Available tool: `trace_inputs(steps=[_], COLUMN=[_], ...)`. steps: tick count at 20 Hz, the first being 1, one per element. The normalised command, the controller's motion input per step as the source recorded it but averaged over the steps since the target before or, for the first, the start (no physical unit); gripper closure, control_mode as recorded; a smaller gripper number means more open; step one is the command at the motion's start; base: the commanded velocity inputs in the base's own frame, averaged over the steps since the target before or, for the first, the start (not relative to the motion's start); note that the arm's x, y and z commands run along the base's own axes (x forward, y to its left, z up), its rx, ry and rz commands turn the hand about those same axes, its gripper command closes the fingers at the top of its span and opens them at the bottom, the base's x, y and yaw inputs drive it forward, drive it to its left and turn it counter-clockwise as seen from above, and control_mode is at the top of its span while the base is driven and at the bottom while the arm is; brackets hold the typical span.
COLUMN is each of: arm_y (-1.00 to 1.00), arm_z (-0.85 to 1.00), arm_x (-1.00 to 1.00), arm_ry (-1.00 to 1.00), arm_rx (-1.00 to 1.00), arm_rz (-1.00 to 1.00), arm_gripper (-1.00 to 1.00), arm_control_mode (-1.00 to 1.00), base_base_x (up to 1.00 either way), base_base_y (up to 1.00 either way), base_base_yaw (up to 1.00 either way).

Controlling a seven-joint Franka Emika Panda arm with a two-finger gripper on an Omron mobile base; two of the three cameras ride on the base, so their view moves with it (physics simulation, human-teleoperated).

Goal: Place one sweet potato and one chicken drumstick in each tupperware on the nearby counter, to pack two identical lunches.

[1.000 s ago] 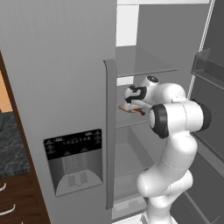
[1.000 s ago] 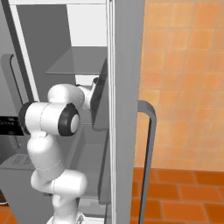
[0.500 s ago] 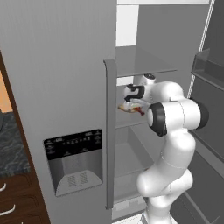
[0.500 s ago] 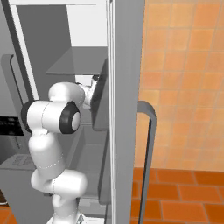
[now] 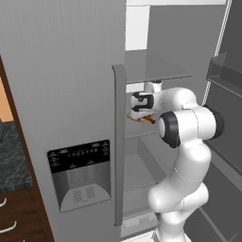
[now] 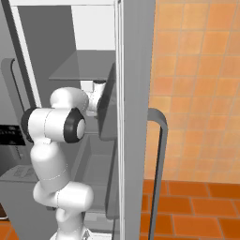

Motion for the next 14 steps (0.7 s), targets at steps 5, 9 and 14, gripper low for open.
trace_inputs(steps=[5, 9, 14], arm_y=[0.87, 1.0, 0.97], arm_z=[-1.0, -1.0, -1.0], arm_x=[-0.45, -0.73, -0.79], arm_ry=[0.03, -0.18, -0.29], arm_rx=[-0.02, -0.02, 0.0], arm_rz=[0.01, 0.02, 0.03], arm_gripper=[-1.0, -1.0, -1.0], arm_control_mode=[-1.0, -1.0, -1.0], base_base_x=[0.0, 0.0, 0.0], base_base_y=[0.0, 0.0, 0.0], base_base_yaw=[0.0, 0.0, 0.0])
